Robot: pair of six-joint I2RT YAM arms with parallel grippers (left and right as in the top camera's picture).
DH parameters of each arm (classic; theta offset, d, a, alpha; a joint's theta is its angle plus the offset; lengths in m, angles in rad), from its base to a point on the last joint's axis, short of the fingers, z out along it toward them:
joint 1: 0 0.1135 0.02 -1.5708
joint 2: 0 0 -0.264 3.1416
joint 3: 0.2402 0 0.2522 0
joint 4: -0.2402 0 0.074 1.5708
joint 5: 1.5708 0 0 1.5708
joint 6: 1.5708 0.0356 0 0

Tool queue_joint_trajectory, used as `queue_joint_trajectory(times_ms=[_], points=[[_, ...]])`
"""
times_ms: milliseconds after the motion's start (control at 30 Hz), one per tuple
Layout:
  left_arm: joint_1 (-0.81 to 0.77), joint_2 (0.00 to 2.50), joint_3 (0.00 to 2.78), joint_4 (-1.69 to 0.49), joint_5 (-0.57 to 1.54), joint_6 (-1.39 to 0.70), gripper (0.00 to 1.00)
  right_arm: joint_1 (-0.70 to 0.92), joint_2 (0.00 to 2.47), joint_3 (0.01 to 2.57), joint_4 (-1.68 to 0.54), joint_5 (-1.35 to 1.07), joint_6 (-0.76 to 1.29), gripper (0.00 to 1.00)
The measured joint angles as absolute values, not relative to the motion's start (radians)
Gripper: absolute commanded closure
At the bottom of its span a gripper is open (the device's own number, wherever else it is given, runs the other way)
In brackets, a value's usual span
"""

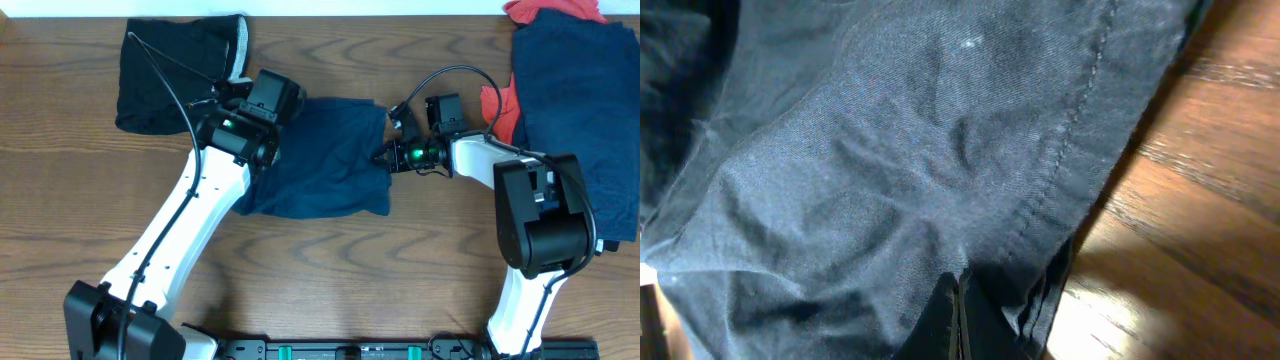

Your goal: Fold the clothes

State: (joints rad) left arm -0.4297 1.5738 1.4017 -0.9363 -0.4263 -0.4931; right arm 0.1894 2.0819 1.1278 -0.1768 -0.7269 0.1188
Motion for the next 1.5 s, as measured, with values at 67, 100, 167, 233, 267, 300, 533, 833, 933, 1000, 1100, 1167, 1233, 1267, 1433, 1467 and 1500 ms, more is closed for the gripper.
queue_joint_trajectory(times_ms=[67,100,167,233,267,300,533,833,933,1000,1100,1167,1233,1267,1433,1467,1500], points=[[-0.451,1.574,1.428,-0.934,-0.426,-0.49,0.95,0.189,2.086,1.131,-0.178,-0.735,0.119,0.99],[-0.459,1.574,1.437,-0.929,-0.426,-0.49,0.94,0.189,2.088,1.132,-0.178,-0.738,0.119,0.99],[-0.48,1.574,1.455,-0.906,-0.426,-0.49,0.94,0.189,2.088,1.132,-0.181,-0.739,0.119,0.99],[-0.5,1.574,1.462,-0.873,-0.426,-0.49,0.94,0.189,2.088,1.132,-0.183,-0.739,0.119,0.99],[-0.51,1.574,1.462,-0.859,-0.426,-0.489,0.94,0.189,2.088,1.132,-0.183,-0.74,0.119,0.99],[-0.52,1.575,1.462,-0.847,-0.426,-0.49,0.94,0.189,2.088,1.132,-0.183,-0.741,0.119,0.99],[-0.603,1.641,1.464,-0.708,-0.374,-0.489,0.94,0.189,2.09,1.133,-0.185,-0.742,0.119,0.99],[-0.716,1.856,1.467,-0.54,-0.274,-0.49,0.94,0.189,2.092,1.137,-0.191,-0.745,0.119,0.99],[-0.743,1.892,1.467,-0.503,-0.254,-0.49,0.94,0.189,2.092,1.137,-0.192,-0.745,0.119,0.99],[-0.757,1.902,1.467,-0.473,-0.242,-0.49,0.94,0.189,2.092,1.137,-0.192,-0.746,0.119,0.99],[-0.775,1.911,1.467,-0.437,-0.235,-0.49,0.94,0.189,2.093,1.137,-0.192,-0.747,0.119,0.99],[-0.781,1.919,1.467,-0.422,-0.235,-0.49,0.93,0.188,2.093,1.137,-0.192,-0.748,0.12,0.99],[-0.782,1.929,1.467,-0.418,-0.234,-0.487,0.7,0.188,2.093,1.138,-0.193,-0.748,0.12,0.98],[-0.782,1.934,1.467,-0.417,-0.231,-0.482,0.64,0.188,2.093,1.138,-0.192,-0.748,0.121,0.99],[-0.786,1.944,1.467,-0.416,-0.22,-0.486,0.48,0.182,2.093,1.139,-0.198,-0.76,0.121,0.99],[-0.786,1.944,1.467,-0.414,-0.218,-0.488,0.47,0.178,2.093,1.139,-0.205,-0.767,0.121,0.99],[-0.786,1.944,1.467,-0.413,-0.215,-0.488,0.47,0.171,2.091,1.139,-0.216,-0.775,0.121,0.99]])
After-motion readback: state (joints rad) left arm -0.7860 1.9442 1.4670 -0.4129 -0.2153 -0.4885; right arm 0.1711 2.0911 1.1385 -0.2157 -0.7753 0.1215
